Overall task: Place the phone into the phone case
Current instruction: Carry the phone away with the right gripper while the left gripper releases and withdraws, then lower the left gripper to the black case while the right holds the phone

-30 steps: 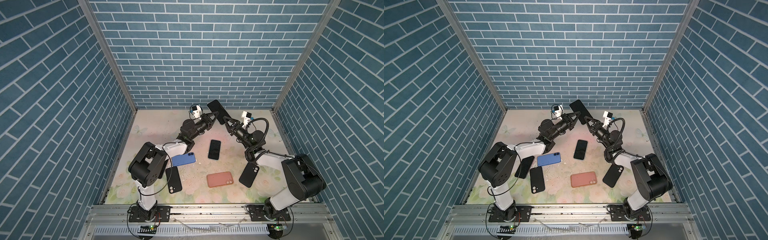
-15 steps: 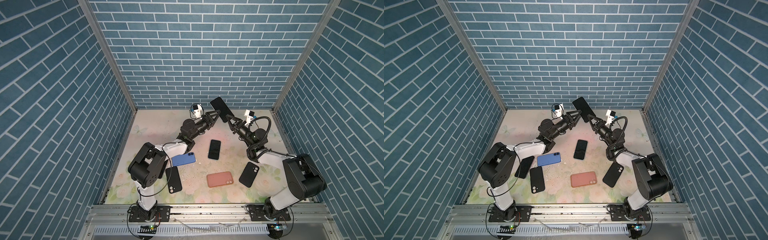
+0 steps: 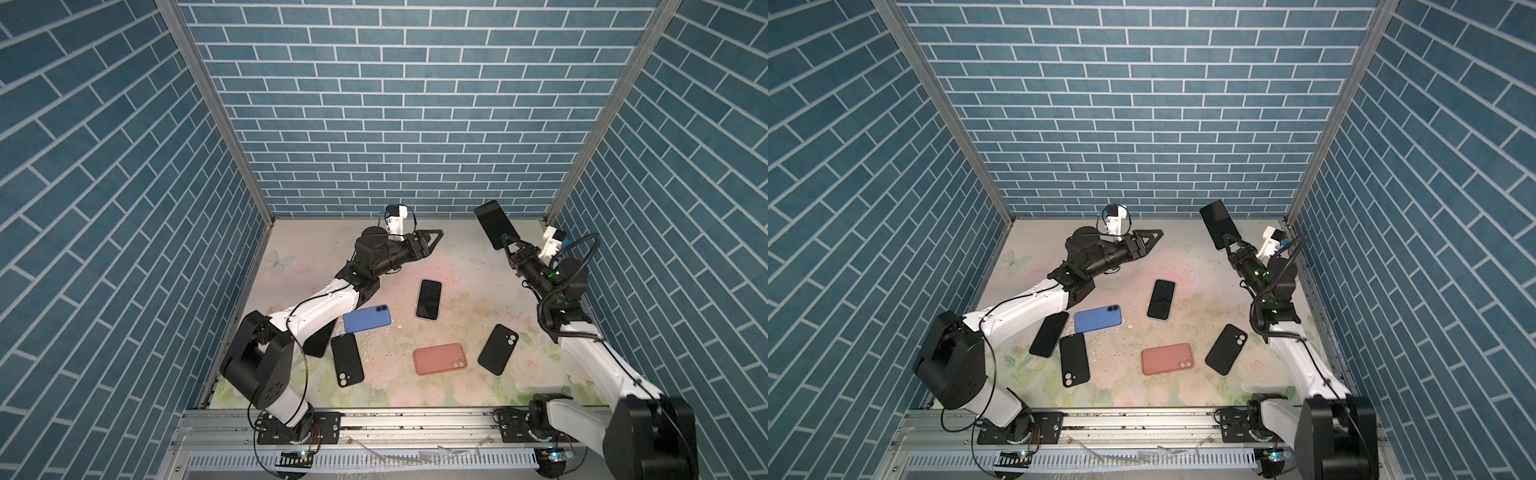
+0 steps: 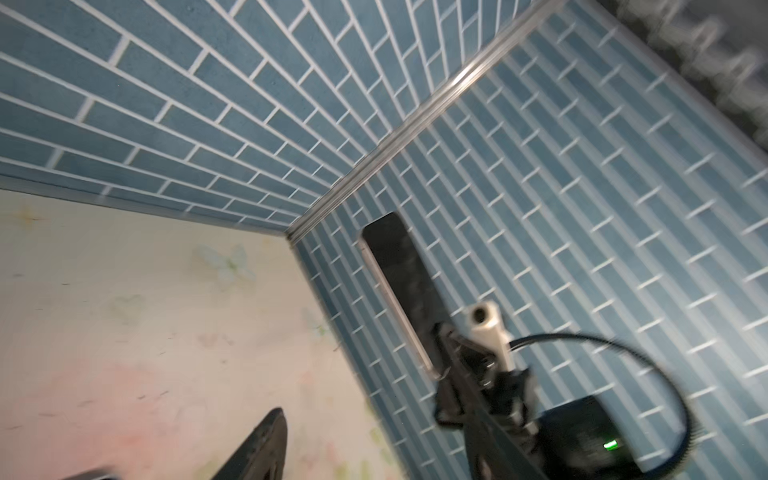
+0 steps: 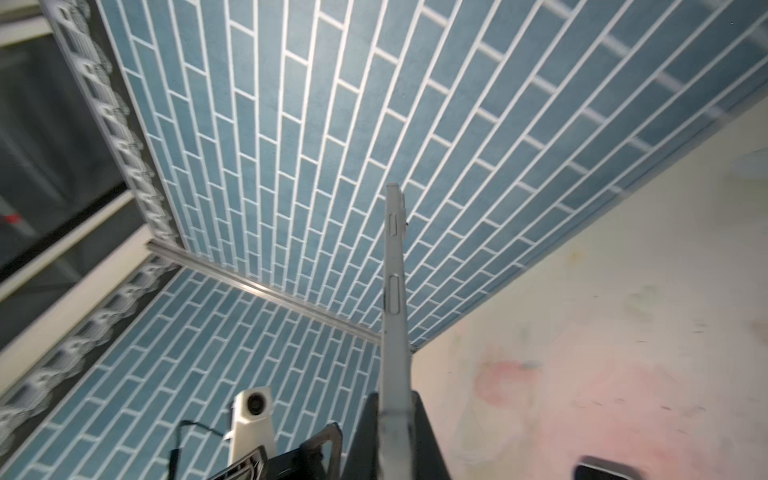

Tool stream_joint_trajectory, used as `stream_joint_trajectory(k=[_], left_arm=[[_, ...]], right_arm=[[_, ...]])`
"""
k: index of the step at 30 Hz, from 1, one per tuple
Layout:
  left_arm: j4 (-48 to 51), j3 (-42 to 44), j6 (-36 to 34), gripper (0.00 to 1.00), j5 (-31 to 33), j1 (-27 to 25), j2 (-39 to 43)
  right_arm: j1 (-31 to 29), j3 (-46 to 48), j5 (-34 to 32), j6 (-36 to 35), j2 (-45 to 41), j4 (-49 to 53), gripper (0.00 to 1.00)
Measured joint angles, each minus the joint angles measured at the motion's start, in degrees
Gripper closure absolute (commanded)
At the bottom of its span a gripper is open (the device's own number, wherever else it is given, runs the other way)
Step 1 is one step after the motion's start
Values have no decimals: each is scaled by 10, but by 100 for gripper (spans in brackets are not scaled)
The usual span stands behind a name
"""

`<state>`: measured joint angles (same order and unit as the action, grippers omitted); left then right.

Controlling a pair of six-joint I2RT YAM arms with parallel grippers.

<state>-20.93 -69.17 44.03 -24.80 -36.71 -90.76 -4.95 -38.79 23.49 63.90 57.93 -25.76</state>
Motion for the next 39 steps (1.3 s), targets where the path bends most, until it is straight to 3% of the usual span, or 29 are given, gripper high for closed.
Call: stream_joint_trajectory(k=[7, 10, 14, 21, 28, 35, 39], left_arm=[[310, -207, -319, 27, 17, -116, -73], [398, -290, -419, 25, 29, -167, -147], [477, -375, -500, 22, 41, -217, -271], [530, -484, -535, 12, 28, -244, -446], [548, -590, -549, 1, 38, -258, -528], [555, -695, -553, 2, 54, -269, -601], [562, -709, -554, 5, 57, -269, -630]], right_arm=[[20, -36, -166, -152, -157, 348, 100], [28, -35, -234, -178, -197, 451, 100], [31, -34, -304, -194, -242, 543, 100], [31, -35, -387, -216, -316, 639, 100], [31, -35, -414, -233, -341, 680, 100], [31, -35, -417, -239, -359, 692, 100], [31, -35, -417, -239, -367, 700, 100]])
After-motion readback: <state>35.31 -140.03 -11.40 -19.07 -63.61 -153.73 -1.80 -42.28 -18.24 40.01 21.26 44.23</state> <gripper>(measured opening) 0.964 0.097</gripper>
